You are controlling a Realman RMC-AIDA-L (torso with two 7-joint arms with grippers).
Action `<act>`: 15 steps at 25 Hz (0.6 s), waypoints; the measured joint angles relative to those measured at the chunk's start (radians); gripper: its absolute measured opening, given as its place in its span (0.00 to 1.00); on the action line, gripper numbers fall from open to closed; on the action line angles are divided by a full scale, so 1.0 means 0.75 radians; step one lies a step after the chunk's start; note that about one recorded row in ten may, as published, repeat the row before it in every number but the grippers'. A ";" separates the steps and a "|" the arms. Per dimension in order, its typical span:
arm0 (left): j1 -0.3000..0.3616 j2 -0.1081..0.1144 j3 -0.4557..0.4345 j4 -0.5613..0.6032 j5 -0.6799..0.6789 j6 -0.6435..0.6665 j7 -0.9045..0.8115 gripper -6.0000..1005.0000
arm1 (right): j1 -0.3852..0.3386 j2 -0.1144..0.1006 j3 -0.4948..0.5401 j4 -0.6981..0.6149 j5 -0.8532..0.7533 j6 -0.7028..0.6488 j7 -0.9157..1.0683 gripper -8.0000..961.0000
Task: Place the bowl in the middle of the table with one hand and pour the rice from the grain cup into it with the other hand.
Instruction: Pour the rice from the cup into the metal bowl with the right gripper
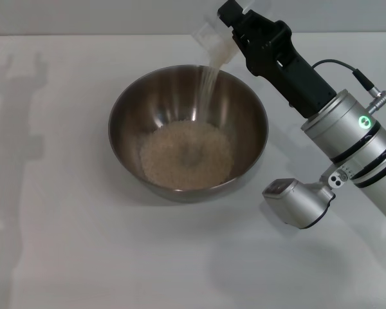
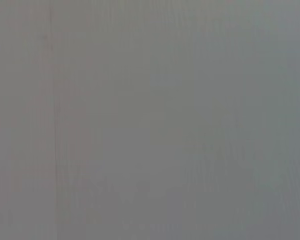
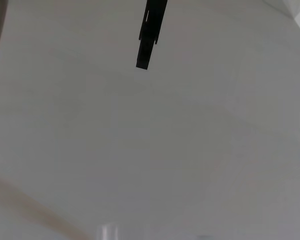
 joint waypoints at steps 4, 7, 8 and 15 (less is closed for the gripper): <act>-0.002 0.000 0.000 0.000 0.000 0.000 0.000 0.57 | 0.002 0.001 0.000 -0.004 -0.002 -0.001 0.000 0.01; -0.003 0.000 0.000 0.000 0.000 0.001 0.000 0.57 | 0.002 0.001 0.000 -0.005 -0.002 -0.001 0.000 0.01; -0.003 0.000 0.000 0.000 0.000 0.001 0.000 0.57 | 0.002 0.001 0.000 -0.005 -0.002 0.000 0.000 0.01; -0.003 0.000 0.000 0.000 0.000 0.005 0.000 0.57 | 0.002 0.004 0.000 -0.004 0.003 0.009 0.012 0.01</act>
